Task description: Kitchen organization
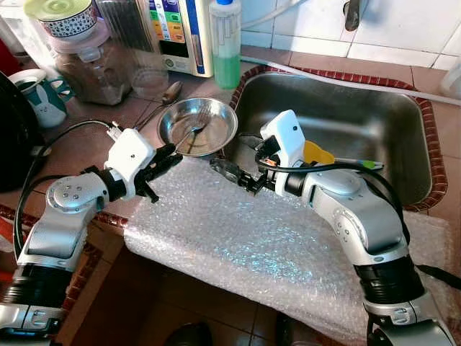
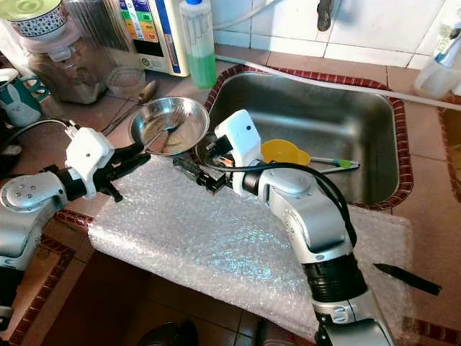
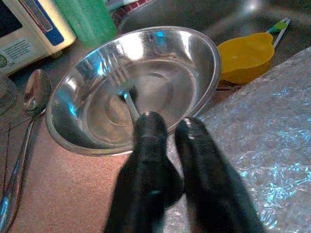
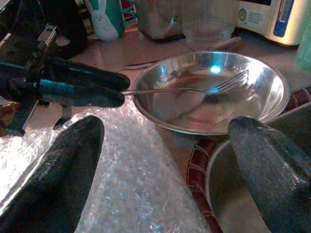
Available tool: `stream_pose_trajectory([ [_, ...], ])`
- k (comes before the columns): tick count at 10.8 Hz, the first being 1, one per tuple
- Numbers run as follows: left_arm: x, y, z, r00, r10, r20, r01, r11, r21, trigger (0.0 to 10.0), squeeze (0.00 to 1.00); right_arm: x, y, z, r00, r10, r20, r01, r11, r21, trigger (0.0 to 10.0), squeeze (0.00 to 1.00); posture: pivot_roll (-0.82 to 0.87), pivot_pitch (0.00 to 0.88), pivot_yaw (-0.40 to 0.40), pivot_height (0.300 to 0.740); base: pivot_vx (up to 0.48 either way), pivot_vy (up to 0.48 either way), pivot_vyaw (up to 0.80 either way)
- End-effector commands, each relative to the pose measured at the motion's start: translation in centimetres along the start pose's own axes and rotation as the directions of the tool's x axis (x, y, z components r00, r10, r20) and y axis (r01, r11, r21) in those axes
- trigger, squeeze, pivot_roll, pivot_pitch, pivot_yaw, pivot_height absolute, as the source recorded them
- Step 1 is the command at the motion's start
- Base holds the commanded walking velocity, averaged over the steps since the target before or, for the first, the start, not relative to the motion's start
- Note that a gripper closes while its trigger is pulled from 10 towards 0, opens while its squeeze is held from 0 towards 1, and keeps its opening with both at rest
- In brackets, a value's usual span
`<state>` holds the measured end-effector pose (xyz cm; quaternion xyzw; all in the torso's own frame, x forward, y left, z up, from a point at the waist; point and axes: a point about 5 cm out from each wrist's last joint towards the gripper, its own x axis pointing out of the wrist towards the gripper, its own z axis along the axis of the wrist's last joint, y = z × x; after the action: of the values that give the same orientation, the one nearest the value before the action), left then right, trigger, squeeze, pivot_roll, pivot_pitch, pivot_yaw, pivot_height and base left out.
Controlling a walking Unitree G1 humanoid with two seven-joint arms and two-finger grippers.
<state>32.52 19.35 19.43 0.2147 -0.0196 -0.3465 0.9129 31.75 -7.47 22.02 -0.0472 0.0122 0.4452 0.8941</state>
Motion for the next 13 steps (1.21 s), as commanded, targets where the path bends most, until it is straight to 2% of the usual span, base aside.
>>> stream_pose_trajectory([
  [1, -0.4, 0.5, 0.2, 1.0, 0.018, -0.003, -0.018, 1.0, 0.023, 0.0, 0.0, 0.1, 0.4, 0.5, 1.0, 0.02, 0.017, -0.02, 1.0, -0.019, 10.0, 0.0, -0.08, 0.2, 0.078, 0.74, 0.0, 0.0, 0.0],
  [7, -0.5, 1.0, 0.3, 0.999, 0.051, 0.011, -0.051, 0.998, 0.022, 0.0, 0.0, 0.0, 0.1, 0.3, 1.0, -0.009, 0.015, 0.009, 1.0, -0.028, 10.0, 0.0, -0.08, 0.206, 0.077, 0.74, 0.0, 0.0, 0.0],
  [9, -0.6, 1.7, 0.8, 0.993, 0.114, 0.028, -0.116, 0.992, 0.049, 0.0, 0.0, 0.0, 0.0, 0.3, 1.0, -0.012, 0.014, 0.012, 0.999, -0.035, 10.0, 0.0, -0.08, 0.206, 0.078, 0.74, 0.0, 0.0, 0.0],
  [10, -0.6, 2.3, 1.7, 0.983, 0.167, 0.073, -0.173, 0.981, 0.092, 0.0, 0.0, 0.0, 0.0, 0.3, 1.0, -0.013, 0.014, 0.014, 0.997, -0.075, 10.0, 0.0, -0.09, 0.206, 0.079, 0.74, 0.0, 0.0, 0.0],
  [11, -0.6, 2.6, 3.4, 0.968, 0.195, 0.156, -0.215, 0.969, 0.124, 0.0, 0.0, -0.1, -0.2, 0.6, 0.999, -0.025, 0.026, 0.029, 0.99, -0.137, 10.0, 0.0, -0.09, 0.206, 0.077, 0.74, 0.0, 0.0, 0.0],
  [13, -0.5, 2.7, 4.4, 0.97, 0.177, 0.165, -0.205, 0.963, 0.173, 0.0, 0.0, -0.3, -0.4, 1.3, 0.997, -0.023, 0.075, 0.042, 0.963, -0.267, 10.0, 0.0, -0.09, 0.205, 0.074, 0.74, 0.0, 0.0, 0.0],
])
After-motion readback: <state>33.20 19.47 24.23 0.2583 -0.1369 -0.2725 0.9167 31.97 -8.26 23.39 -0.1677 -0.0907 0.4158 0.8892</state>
